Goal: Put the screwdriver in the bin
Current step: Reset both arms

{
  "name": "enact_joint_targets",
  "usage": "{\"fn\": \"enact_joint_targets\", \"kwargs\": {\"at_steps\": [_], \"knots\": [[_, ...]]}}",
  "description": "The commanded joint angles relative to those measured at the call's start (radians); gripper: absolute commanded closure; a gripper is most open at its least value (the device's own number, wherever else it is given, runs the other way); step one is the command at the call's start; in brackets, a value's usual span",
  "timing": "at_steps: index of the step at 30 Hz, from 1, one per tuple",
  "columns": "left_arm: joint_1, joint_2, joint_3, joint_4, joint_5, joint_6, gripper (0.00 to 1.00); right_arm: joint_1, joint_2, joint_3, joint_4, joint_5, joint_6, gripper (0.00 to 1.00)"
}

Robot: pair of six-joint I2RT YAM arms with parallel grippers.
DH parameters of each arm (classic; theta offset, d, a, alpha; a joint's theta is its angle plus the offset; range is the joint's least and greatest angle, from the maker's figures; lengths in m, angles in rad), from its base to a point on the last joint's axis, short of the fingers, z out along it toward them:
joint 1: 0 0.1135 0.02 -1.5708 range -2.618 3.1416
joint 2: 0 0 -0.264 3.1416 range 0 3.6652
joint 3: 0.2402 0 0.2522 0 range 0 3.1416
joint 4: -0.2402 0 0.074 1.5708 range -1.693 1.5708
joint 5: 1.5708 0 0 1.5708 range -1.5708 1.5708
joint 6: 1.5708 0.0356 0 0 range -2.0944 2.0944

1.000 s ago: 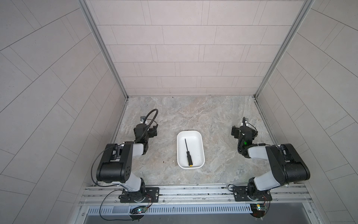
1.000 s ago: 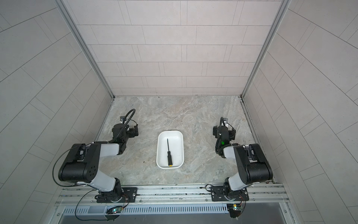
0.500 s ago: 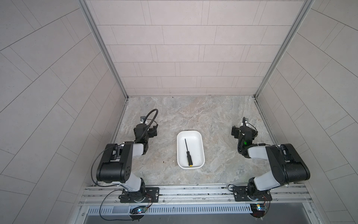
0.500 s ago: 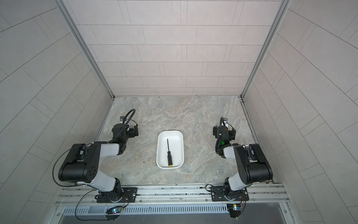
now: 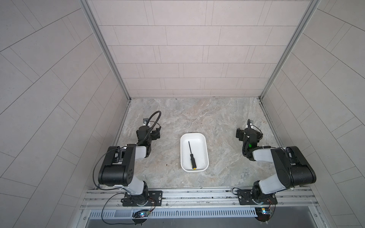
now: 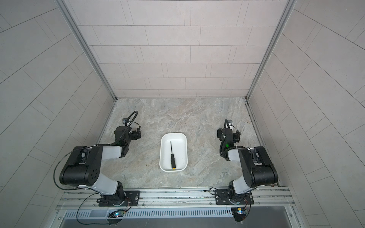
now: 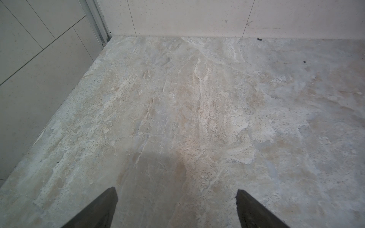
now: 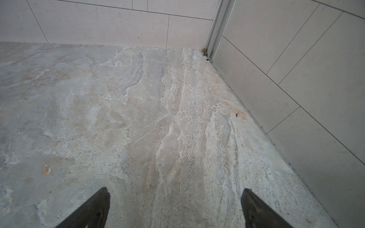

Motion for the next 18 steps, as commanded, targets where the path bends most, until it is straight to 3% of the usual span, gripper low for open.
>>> {"fn": "enact_joint_targets", "kwargs": {"at_steps": [1,18], "knots": [[-0.006,-0.016,-0.008,0.023,-0.006,0.008,0.00,0.006,0.003,0.013,0.007,0.019,-0.014,0.01],[-0.006,-0.007,0.002,0.011,-0.009,0.008,0.00,0.006,0.003,0.014,0.007,0.019,-0.015,0.01]]}}
